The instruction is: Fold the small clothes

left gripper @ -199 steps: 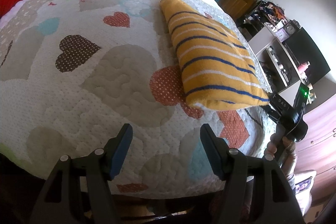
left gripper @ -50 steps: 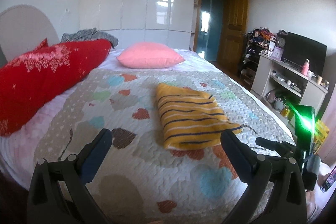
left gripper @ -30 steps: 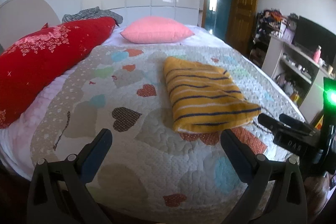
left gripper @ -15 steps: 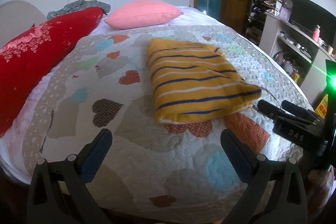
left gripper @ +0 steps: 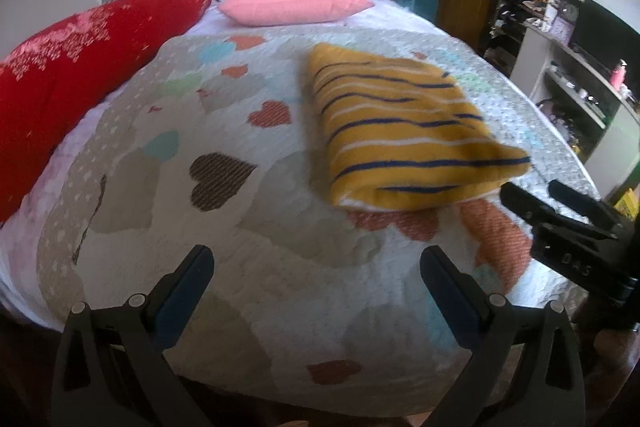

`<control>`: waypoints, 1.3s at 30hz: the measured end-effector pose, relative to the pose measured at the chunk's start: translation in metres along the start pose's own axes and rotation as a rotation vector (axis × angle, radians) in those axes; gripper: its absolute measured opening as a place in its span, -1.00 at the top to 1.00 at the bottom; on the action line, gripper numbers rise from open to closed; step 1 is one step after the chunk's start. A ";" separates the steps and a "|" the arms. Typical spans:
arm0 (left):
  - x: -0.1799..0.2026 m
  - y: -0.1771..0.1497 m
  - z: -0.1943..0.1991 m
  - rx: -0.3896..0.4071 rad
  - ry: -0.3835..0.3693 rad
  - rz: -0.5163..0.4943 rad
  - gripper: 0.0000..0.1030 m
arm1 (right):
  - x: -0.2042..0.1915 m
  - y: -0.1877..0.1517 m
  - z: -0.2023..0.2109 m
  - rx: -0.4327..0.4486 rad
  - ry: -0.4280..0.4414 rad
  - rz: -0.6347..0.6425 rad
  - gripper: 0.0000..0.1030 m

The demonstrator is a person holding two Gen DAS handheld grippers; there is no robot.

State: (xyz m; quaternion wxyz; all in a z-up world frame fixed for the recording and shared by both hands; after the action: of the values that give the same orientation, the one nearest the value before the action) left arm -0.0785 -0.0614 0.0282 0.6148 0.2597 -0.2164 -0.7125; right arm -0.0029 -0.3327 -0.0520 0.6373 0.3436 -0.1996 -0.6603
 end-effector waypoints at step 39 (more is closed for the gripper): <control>-0.054 -0.032 -0.003 -0.040 0.083 0.083 -0.99 | -0.075 -0.023 -0.012 -0.058 0.027 0.203 -0.75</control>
State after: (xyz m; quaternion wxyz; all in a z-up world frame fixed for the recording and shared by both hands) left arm -0.0954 -0.0036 0.0111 0.6572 0.2678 -0.1871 -0.6793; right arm -0.0138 -0.2551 -0.0616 0.7133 0.3119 -0.2056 -0.5930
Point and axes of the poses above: each gripper's, at about its wrist camera, not at the fingertips, and z roughly against the way its jaws point, x to its right, y to its top, the point moved 6 cm from there along -z, roughly the way its jaws point, and after that the axes turned 11 degrees about -z, right-handed, at the moved point
